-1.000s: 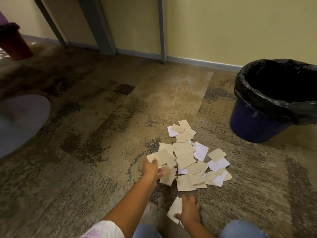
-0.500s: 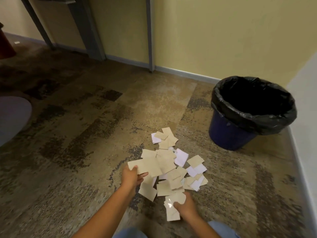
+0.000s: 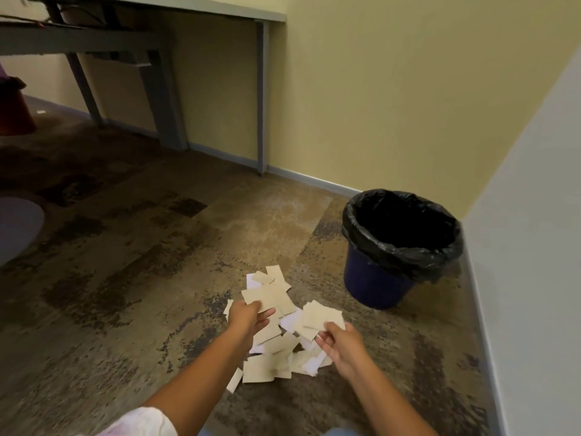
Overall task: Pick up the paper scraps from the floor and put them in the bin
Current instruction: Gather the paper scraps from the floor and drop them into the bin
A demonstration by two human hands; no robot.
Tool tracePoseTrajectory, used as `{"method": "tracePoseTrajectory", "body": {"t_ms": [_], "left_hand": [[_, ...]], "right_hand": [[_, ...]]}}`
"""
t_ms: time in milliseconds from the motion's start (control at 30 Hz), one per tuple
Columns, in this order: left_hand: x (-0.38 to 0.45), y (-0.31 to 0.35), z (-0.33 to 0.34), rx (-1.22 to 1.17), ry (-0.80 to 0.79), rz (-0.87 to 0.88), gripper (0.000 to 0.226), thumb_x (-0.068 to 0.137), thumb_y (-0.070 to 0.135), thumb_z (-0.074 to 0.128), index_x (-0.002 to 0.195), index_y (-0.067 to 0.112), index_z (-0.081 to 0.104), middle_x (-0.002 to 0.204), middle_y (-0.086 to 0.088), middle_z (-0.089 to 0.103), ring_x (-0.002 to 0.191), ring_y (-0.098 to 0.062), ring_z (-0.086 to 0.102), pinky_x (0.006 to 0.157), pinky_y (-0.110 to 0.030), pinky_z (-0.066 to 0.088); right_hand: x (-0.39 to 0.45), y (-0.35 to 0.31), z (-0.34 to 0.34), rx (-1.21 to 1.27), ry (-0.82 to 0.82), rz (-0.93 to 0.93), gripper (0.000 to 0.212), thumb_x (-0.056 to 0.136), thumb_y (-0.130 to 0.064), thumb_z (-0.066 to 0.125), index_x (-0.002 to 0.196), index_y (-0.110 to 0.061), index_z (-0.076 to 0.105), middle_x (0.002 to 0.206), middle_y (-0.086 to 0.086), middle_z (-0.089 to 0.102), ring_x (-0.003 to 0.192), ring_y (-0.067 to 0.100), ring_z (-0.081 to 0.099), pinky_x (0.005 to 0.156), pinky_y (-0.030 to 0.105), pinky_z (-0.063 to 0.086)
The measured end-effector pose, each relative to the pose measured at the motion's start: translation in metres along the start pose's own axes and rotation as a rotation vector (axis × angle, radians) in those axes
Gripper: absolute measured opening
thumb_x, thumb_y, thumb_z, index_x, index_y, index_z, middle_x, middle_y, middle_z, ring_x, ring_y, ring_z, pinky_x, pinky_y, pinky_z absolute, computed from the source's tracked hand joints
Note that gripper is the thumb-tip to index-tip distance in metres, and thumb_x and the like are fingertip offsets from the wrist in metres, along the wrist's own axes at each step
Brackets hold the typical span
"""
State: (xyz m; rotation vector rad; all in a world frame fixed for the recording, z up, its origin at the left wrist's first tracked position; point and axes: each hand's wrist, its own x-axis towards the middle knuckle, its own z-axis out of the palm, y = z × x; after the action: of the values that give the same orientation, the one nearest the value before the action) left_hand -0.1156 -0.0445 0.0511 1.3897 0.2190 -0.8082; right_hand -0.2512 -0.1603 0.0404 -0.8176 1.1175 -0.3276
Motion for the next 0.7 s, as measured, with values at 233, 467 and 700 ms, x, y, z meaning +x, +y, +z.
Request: {"method": "tracePoseTrajectory", "body": {"t_ms": [233,467,700], "left_hand": [[-0.008,0.011,0.091,-0.010,-0.206,-0.030,0.035,0.098,0.003,0.036,0.133,-0.002,0.037,0.127,-0.023,0.058,0.069,-0.017,0.068,0.064,-0.028,0.053],[-0.018,0.030,0.171,0.009,-0.337,-0.022,0.034,0.099,0.004,0.027,0.132,0.004,0.034,0.126,-0.022,0.059,0.073,-0.019,0.064,0.070,-0.030,0.051],[-0.002,0.050,0.184,0.001,-0.313,0.019,0.025,0.099,0.004,0.027,0.120,0.008,0.039,0.115,-0.020,0.063,0.058,-0.014,0.067,0.070,-0.030,0.051]], "right_hand": [[0.010,-0.099,-0.048,0.124,0.065,-0.209,0.039,0.097,0.001,0.043,0.136,0.002,0.039,0.083,0.009,0.052,0.069,0.016,0.051,0.068,0.030,0.050],[0.039,-0.190,-0.073,0.183,0.062,-0.332,0.044,0.096,0.001,0.045,0.139,-0.002,0.036,0.094,0.011,0.057,0.079,0.019,0.057,0.091,0.038,0.048],[0.056,-0.211,-0.065,-0.102,0.098,-0.456,0.086,0.093,-0.023,0.058,0.151,-0.019,-0.006,0.144,0.016,0.042,0.118,0.027,0.057,0.105,0.042,0.044]]}}
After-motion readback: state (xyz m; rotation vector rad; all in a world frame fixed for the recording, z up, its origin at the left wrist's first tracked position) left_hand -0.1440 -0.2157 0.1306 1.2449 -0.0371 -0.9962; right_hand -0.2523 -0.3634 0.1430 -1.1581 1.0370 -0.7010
